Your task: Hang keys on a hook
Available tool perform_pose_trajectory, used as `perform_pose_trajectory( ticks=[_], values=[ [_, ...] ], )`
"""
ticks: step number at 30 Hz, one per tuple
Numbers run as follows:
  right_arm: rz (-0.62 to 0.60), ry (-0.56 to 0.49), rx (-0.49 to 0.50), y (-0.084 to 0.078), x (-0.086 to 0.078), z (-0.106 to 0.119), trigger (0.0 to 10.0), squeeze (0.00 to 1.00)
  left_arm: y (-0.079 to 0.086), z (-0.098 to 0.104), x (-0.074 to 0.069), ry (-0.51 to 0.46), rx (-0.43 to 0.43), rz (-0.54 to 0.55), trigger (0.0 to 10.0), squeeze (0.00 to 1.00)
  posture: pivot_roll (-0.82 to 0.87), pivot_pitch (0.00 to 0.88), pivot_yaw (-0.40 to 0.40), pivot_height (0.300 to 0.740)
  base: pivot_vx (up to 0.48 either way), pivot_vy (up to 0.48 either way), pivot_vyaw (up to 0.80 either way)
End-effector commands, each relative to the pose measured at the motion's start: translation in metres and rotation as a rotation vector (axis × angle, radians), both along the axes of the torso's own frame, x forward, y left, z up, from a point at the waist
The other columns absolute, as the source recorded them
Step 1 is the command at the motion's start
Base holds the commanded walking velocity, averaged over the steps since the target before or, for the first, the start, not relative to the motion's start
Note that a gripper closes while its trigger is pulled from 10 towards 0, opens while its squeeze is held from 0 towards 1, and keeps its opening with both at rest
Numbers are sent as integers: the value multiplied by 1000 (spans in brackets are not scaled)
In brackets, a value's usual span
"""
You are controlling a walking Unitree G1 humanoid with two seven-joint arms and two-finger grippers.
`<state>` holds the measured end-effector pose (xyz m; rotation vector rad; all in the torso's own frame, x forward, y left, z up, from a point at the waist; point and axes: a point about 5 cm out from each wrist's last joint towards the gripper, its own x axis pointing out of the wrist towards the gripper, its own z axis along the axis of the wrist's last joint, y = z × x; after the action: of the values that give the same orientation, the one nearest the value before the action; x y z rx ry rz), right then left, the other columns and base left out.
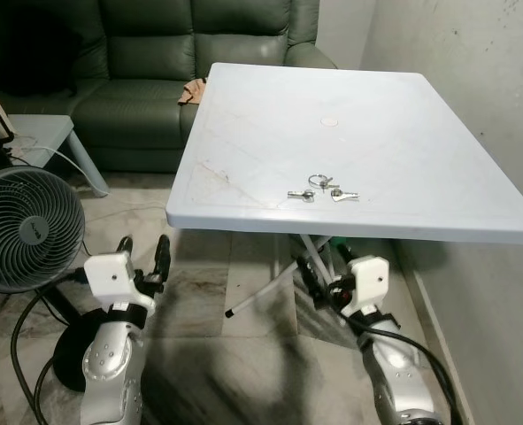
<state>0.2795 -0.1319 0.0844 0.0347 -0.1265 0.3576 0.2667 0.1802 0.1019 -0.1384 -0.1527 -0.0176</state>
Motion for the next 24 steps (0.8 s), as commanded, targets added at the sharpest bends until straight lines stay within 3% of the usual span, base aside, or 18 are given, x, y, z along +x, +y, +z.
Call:
perform_pose_trajectory(
  ticks=[1,6,9,15,24],
  values=[
    [7,-47,9,4,3,19,10000,0,-1,16,-1,-32,30,0,10000,0,-113,25,9,740,0,0,0],
    [-5,-63,15,4,3,32,10000,0,-2,25,-3,-13,39,14,10000,0,-113,24,7,740,0,0,0],
    [-12,-52,29,3,2,36,10000,0,-1,26,-3,19,-1,8,10000,0,-101,22,-5,740,0,0,0],
    [-2,-42,-12,-2,9,42,10000,0,6,35,3,61,34,17,10000,0,-91,19,-12,740,0,0,0],
    [-10,-41,-21,-6,14,47,10000,0,3,33,2,103,63,-4,10000,0,-85,14,-16,740,0,0,0]
  ],
)
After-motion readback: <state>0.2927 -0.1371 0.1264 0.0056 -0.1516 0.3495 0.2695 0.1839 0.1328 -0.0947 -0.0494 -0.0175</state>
